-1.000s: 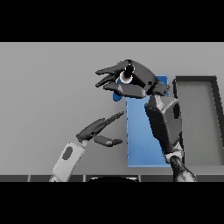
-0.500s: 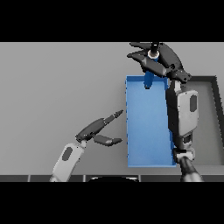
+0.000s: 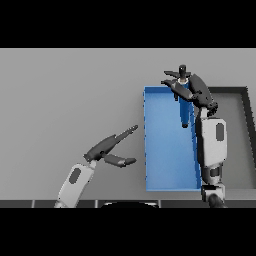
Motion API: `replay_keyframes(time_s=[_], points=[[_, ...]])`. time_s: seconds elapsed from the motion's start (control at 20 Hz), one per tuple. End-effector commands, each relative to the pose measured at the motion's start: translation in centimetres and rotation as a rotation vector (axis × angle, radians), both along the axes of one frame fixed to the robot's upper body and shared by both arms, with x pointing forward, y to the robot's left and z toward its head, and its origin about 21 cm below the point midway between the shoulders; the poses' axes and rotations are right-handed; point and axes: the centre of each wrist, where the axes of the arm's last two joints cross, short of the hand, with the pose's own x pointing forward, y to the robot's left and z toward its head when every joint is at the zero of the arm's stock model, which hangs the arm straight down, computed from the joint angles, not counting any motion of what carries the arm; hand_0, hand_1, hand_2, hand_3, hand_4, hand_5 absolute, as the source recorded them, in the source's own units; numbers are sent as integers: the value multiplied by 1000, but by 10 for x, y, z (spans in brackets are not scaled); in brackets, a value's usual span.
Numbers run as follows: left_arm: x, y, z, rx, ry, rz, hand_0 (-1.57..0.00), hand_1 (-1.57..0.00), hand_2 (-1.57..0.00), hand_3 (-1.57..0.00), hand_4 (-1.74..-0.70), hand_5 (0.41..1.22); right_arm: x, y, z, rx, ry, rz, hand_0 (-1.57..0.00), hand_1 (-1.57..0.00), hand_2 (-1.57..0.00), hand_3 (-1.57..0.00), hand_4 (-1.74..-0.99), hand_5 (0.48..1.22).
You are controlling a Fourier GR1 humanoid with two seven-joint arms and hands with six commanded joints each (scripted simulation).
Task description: Pick up the blue pipe and place it into the blue bin.
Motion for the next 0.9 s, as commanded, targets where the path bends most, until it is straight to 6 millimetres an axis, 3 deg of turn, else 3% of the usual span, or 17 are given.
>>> replay_keyframes(time_s=[0.0, 0.2, 0.3, 0.4, 0.45, 0.5, 0.55, 0.7, 0.85], points=[[0, -3, 0, 0, 0, -2, 1, 1, 1, 1, -928, 466, 0, -3, -10, -11, 34, -30, -1571, -1571, -1571, -1571, -1500, 1221], [4, -3, 2, 12, -10, 6, 1, 1, 1, 1, -923, 476, 3, -6, -47, -35, 175, -75, -1571, -1571, -1571, -1571, -1497, 1221], [5, -4, 0, 16, -15, 8, 1, 1, 1, 1, -922, 480, 2, -6, -67, -40, 252, -80, -1571, -1571, -1571, -1005, -1585, 1221], [5, -8, 2, 9, -20, 10, 1, 1, 1, 1, -920, 484, 4, -5, -79, -50, 319, -109, -1571, -1571, -1571, -643, -1641, 1221], [5, -7, 1, 11, -17, 12, 1, 1, 1, 1, -919, 486, 8, -6, -81, -59, 348, -121, -1571, -1571, -1571, -514, -1661, 1221], [4, -2, 1, 9, -19, 12, 1, 1, 1, 1, -918, 489, 8, -8, -82, -45, 365, -131, -1571, -1571, -1571, -411, -1677, 1171], [3, -4, 0, 13, -16, 10, 1, 1, 1, 1, -920, 491, 8, -8, -85, -42, 403, -149, -1571, -1571, -1518, -455, -1626, 1161], [2, -5, -1, 13, -4, 12, 1, 1, 1, 1, -920, 493, 8, -11, -86, -55, 478, -206, -867, -820, -789, -232, -1405, 1137], [5, -6, 2, 6, -11, 17, 1, 1, 1, 1, -926, 494, 2, -3, -73, -200, 455, -116, -443, -419, -404, -118, -1307, 1068]])
